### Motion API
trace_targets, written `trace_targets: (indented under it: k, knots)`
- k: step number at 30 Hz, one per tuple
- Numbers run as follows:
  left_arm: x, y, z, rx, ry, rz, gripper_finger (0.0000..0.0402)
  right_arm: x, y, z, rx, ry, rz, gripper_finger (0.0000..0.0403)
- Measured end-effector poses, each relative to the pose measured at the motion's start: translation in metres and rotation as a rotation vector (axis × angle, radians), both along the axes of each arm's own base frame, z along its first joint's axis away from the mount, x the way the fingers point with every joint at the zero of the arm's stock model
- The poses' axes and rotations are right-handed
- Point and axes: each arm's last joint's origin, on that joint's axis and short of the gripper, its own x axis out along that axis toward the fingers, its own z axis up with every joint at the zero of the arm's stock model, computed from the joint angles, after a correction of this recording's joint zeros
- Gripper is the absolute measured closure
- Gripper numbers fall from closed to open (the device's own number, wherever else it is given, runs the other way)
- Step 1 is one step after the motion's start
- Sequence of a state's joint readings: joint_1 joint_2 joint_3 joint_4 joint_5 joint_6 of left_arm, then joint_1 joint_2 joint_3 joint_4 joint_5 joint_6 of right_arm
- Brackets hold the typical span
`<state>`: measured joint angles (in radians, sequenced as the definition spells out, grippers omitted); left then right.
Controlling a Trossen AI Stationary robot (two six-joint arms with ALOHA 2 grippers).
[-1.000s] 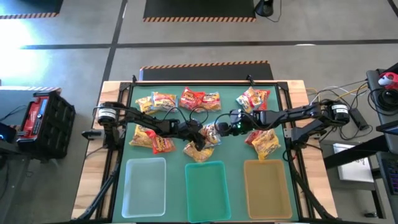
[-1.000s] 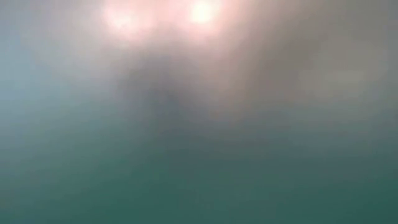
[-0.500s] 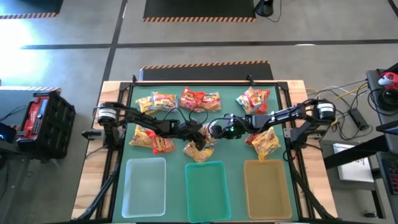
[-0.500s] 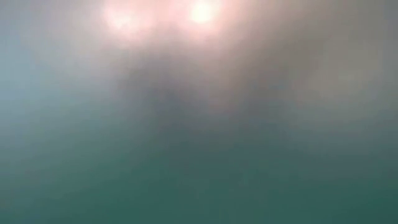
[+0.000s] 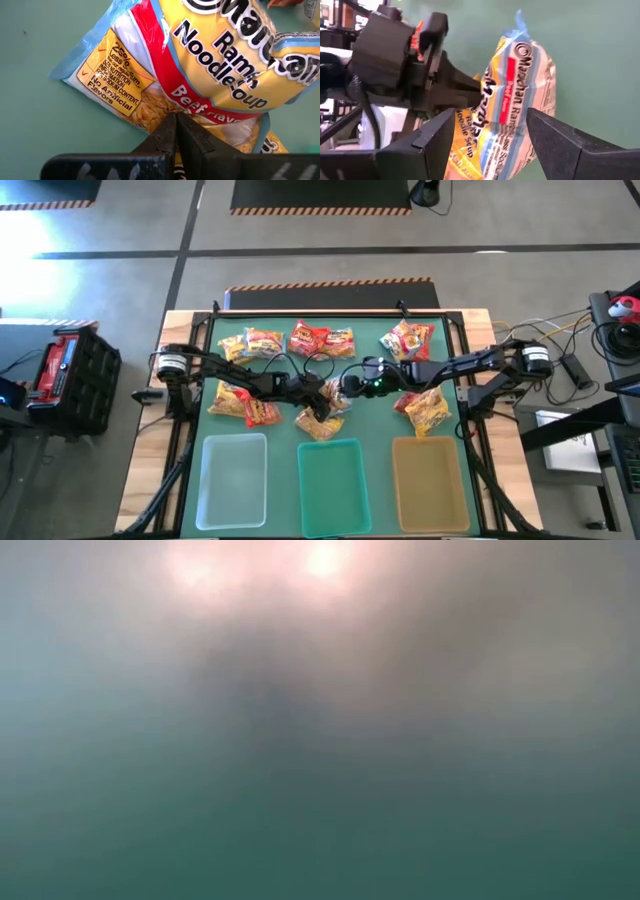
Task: Sort Maruchan noodles
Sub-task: Put the blue noodle pack into the yellow bin
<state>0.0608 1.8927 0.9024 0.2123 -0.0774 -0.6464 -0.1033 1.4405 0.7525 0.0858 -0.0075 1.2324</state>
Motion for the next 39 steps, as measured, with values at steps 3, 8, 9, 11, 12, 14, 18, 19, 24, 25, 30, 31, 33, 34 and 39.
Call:
trace_targets:
  k: [3,8,9,11,12,14,18,19,24,25,30,31,33,34,39]
  knots:
    - [0.000,0.000,0.000,-0.005,0.001,-0.006,0.0402,0.000,0.000,-0.005,0.004,0.027,0.001,0.0167]
    - [0.000,0.000,0.000,-0.006,0.002,-0.006,0.0402,0.004,0.000,-0.011,0.009,0.029,0.007,0.0167]
    - [0.000,0.000,0.000,-0.006,0.002,-0.006,0.0402,0.004,-0.001,-0.013,0.009,0.035,0.007,0.0167]
    - [0.000,0.000,0.000,-0.006,0.002,-0.006,0.0402,0.007,-0.001,-0.016,0.011,0.034,0.009,0.0167]
    - [0.000,0.000,0.000,-0.006,0.004,-0.007,0.0402,0.009,-0.001,-0.017,0.012,0.030,0.011,0.0167]
    - [-0.001,0.000,-0.001,-0.006,0.006,-0.007,0.0402,0.011,-0.001,-0.020,0.011,0.025,0.011,0.0167]
    - [-0.001,0.000,-0.001,-0.007,0.007,-0.007,0.0402,0.011,-0.001,-0.022,0.011,0.035,0.010,0.0167]
    - [-0.001,0.000,0.000,-0.007,0.006,-0.007,0.0402,0.011,-0.001,-0.023,0.011,0.038,0.010,0.0167]
    - [-0.001,0.000,0.000,-0.008,0.005,-0.007,0.0402,0.009,-0.001,-0.019,0.013,0.040,0.015,0.0167]
    - [-0.001,0.000,0.000,-0.009,0.005,-0.007,0.0402,0.008,-0.001,-0.017,0.008,0.043,0.020,0.0167]
    - [-0.001,0.000,-0.001,-0.009,0.005,-0.006,0.0402,0.004,0.000,-0.017,0.006,0.079,0.027,0.0167]
    - [-0.001,0.000,0.000,-0.009,0.005,-0.006,0.0402,0.003,0.000,-0.018,0.008,0.095,0.027,0.0167]
    - [-0.001,0.000,-0.001,-0.014,0.004,-0.001,0.0402,0.002,0.000,-0.019,0.009,0.109,0.027,0.0167]
    - [-0.001,0.000,-0.001,-0.015,0.004,0.001,0.0402,0.002,0.000,-0.019,0.009,0.104,0.027,0.0167]
    - [-0.001,0.000,-0.001,-0.019,0.003,0.005,0.0402,0.006,-0.001,-0.014,0.001,0.043,0.027,0.0167]
